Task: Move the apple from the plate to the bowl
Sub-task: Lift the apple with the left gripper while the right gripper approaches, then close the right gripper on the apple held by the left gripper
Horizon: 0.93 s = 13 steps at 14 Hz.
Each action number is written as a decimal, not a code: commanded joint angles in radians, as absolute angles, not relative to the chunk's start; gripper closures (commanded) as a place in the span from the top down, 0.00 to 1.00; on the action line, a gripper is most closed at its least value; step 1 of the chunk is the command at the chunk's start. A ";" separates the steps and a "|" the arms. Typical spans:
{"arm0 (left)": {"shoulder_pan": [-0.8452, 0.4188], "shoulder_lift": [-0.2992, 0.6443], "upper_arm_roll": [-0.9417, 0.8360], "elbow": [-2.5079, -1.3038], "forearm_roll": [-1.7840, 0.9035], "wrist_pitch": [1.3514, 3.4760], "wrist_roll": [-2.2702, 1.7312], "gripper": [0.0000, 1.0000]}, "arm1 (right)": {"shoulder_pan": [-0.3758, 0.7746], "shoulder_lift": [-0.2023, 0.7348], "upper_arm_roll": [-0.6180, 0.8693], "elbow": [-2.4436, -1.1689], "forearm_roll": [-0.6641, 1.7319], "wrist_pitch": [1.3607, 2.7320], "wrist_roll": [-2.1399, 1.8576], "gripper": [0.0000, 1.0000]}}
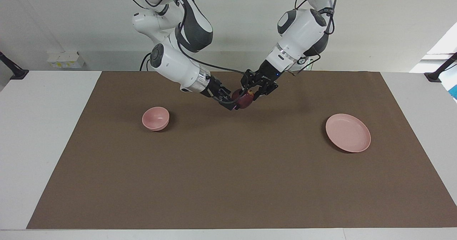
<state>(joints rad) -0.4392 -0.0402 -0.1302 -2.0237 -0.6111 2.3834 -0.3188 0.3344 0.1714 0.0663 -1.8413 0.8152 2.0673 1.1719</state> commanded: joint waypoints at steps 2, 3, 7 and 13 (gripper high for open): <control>-0.453 -0.043 -0.124 -2.026 -0.618 2.427 -0.331 0.00 | 0.353 0.147 0.066 -1.867 0.859 2.077 1.221 1.00; -0.453 -0.043 -0.124 -2.026 -0.618 2.427 -0.333 0.00 | 0.357 0.147 0.066 -1.867 0.867 2.083 1.220 0.79; -0.453 -0.043 -0.124 -2.025 -0.618 2.424 -0.334 0.00 | 0.362 0.155 0.066 -1.856 0.876 2.089 1.221 0.00; -0.451 -0.043 -0.124 -2.025 -0.618 2.418 -0.354 0.14 | 0.362 0.155 0.066 -1.856 0.876 2.091 1.221 0.00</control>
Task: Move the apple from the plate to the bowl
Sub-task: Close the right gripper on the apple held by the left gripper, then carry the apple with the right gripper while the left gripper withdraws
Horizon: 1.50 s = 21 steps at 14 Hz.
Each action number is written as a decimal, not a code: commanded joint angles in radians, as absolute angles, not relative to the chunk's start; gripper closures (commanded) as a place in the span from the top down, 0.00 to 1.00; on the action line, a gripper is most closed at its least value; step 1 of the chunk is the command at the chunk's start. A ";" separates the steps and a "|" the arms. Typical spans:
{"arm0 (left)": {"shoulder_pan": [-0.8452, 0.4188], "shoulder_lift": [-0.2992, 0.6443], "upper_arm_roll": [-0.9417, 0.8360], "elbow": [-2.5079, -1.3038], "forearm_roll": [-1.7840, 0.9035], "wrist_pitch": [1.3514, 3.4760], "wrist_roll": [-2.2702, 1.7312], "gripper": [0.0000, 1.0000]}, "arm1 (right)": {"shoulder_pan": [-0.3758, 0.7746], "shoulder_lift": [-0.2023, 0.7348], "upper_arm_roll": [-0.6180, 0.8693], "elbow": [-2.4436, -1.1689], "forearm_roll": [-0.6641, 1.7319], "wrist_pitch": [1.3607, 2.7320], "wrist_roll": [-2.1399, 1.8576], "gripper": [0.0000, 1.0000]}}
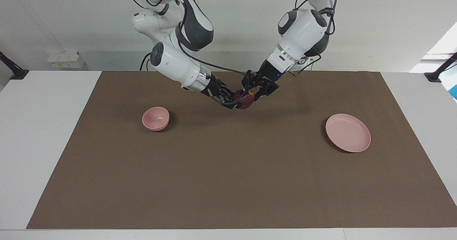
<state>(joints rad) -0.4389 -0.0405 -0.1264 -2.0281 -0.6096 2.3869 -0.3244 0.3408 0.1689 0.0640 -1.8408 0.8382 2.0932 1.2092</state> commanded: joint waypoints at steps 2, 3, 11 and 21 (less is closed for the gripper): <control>-0.451 -0.037 -0.124 -2.022 -0.618 2.418 -0.353 0.98 | 0.362 0.155 0.066 -1.856 0.874 2.091 1.221 0.00; -0.451 -0.037 -0.124 -2.019 -0.618 2.418 -0.353 1.00 | 0.362 0.155 0.064 -1.856 0.871 2.091 1.221 0.00; -0.436 -0.037 -0.121 -2.020 -0.614 2.393 -0.330 1.00 | 0.299 0.179 0.055 -1.838 0.708 2.091 1.155 0.00; -0.273 -0.057 -0.110 -2.020 -0.386 2.005 -0.227 1.00 | 0.112 0.180 0.055 -1.867 0.118 2.021 0.695 0.00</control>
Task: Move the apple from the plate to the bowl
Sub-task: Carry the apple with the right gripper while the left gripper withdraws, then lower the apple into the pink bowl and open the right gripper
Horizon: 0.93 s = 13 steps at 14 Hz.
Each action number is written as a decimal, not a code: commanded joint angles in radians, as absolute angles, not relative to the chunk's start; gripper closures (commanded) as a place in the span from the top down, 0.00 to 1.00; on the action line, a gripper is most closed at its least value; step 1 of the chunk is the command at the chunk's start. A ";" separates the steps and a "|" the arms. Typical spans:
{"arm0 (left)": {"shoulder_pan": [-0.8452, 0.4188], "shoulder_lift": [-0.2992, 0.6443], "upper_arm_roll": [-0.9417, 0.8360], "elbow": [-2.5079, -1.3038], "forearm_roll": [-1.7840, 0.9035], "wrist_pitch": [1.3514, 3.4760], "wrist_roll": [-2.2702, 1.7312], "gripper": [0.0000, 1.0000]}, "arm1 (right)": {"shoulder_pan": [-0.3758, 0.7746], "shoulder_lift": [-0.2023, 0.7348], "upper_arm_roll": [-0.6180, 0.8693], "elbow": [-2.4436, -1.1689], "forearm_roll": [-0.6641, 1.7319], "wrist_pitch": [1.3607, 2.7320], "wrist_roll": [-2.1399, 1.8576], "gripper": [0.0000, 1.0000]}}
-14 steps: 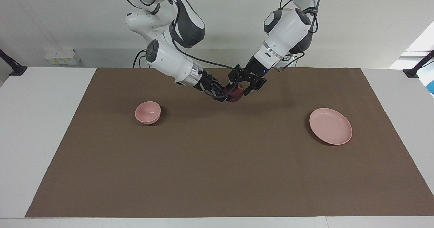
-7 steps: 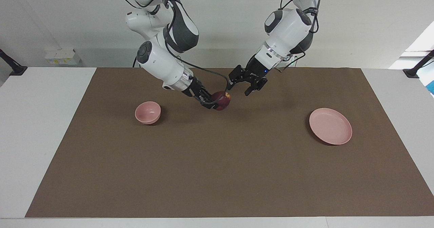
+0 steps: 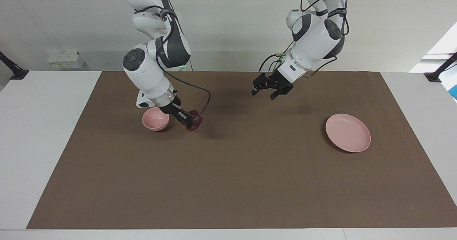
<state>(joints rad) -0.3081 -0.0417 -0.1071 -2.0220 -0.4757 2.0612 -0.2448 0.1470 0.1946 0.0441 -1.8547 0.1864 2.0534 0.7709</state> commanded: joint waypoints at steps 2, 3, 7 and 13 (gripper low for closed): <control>-0.247 -0.058 -0.107 -2.019 -0.293 1.979 -0.218 1.00 | 0.086 0.172 0.054 -1.870 0.075 1.968 0.634 0.00; -0.226 -0.057 -0.107 -2.019 -0.257 1.974 -0.198 1.00 | 0.065 0.152 0.054 -1.887 0.049 1.961 0.609 0.00; -0.161 -0.028 -0.089 -1.962 -0.094 1.971 -0.080 1.00 | -0.017 0.065 0.054 -2.046 0.040 2.009 0.485 0.00; -0.097 -0.017 -0.086 -1.790 0.041 1.844 0.015 1.00 | -0.038 0.077 0.057 -2.162 0.040 2.174 0.436 1.00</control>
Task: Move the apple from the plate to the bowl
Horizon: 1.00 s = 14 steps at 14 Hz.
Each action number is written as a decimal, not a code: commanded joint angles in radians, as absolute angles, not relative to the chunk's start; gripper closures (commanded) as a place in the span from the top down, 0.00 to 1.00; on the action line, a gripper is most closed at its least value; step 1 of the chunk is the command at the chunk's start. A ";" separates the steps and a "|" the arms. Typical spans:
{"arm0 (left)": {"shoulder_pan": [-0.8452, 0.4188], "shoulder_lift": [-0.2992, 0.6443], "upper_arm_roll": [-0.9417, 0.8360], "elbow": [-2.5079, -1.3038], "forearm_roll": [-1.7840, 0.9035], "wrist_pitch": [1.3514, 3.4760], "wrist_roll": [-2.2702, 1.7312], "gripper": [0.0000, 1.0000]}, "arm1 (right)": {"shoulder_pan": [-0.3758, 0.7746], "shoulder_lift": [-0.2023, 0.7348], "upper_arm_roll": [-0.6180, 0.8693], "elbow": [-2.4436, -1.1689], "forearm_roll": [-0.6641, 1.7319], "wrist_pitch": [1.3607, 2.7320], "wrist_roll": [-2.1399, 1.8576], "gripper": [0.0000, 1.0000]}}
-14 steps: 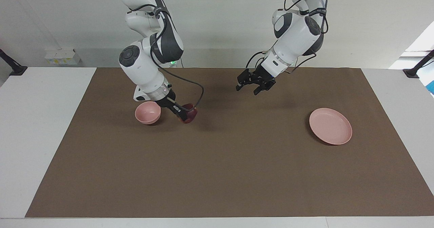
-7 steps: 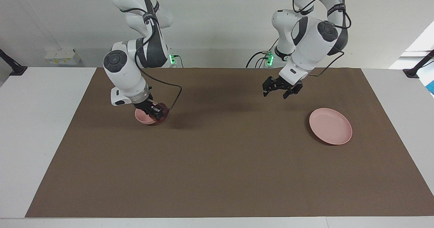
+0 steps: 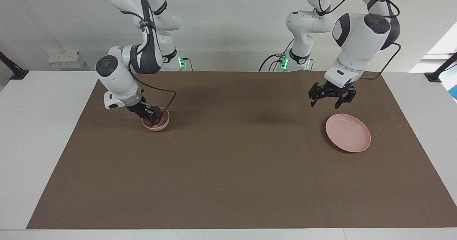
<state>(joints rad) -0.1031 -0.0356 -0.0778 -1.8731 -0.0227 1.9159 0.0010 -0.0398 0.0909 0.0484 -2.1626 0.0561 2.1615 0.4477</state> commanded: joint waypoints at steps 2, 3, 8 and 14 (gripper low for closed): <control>-0.072 -0.018 -0.081 -1.738 0.063 1.815 0.023 1.00 | -0.038 0.074 0.057 -2.108 0.035 2.148 0.387 1.00; -0.065 -0.020 -0.075 -1.708 0.063 1.793 0.035 1.00 | -0.038 0.071 0.057 -2.068 0.035 2.120 0.317 1.00; -0.063 -0.017 0.017 -1.542 0.048 1.610 0.152 1.00 | -0.051 0.077 0.057 -1.873 -0.037 2.011 0.016 1.00; -0.031 -0.018 0.081 -1.514 0.006 1.514 0.225 1.00 | -0.052 0.045 0.052 -1.625 -0.023 1.668 0.031 1.00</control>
